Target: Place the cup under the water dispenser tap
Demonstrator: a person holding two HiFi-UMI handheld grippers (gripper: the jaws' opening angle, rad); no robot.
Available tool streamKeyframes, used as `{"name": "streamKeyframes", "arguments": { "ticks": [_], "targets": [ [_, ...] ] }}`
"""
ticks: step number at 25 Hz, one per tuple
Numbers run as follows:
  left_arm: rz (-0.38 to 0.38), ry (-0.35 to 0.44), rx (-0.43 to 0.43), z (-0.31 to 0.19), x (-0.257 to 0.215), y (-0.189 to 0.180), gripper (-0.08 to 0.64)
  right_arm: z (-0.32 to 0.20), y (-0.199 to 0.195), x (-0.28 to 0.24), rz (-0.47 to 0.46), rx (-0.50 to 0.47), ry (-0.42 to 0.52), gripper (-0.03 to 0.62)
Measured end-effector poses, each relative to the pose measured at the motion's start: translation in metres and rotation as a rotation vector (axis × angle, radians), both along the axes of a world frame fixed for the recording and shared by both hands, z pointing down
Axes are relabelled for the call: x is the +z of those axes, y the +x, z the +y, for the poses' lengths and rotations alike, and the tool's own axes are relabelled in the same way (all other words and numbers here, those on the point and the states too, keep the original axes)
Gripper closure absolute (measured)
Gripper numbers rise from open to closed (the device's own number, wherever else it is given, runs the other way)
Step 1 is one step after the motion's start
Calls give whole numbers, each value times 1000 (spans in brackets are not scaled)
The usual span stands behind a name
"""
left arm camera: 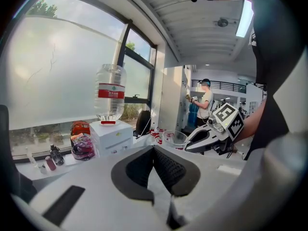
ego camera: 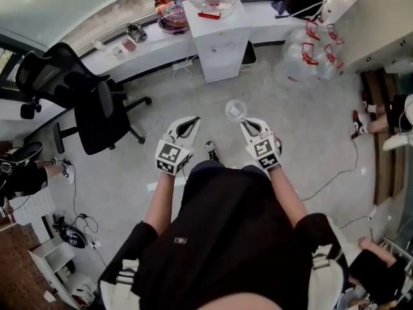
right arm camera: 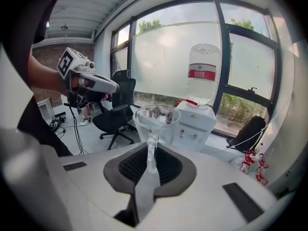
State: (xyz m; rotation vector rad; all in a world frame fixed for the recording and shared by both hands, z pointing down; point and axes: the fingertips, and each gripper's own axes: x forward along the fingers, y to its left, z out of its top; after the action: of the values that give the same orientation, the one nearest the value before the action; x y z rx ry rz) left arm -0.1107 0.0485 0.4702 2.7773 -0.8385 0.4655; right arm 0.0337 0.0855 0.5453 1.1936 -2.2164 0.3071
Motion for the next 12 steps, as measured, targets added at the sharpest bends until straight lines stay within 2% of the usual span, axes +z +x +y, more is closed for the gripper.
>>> {"name": "streamKeyframes", "arguments": {
  "ticks": [12],
  "targets": [
    [15, -17, -20, -44, 16, -69, 560, -42, -58, 9, 19, -4, -8, 566]
  ]
}}
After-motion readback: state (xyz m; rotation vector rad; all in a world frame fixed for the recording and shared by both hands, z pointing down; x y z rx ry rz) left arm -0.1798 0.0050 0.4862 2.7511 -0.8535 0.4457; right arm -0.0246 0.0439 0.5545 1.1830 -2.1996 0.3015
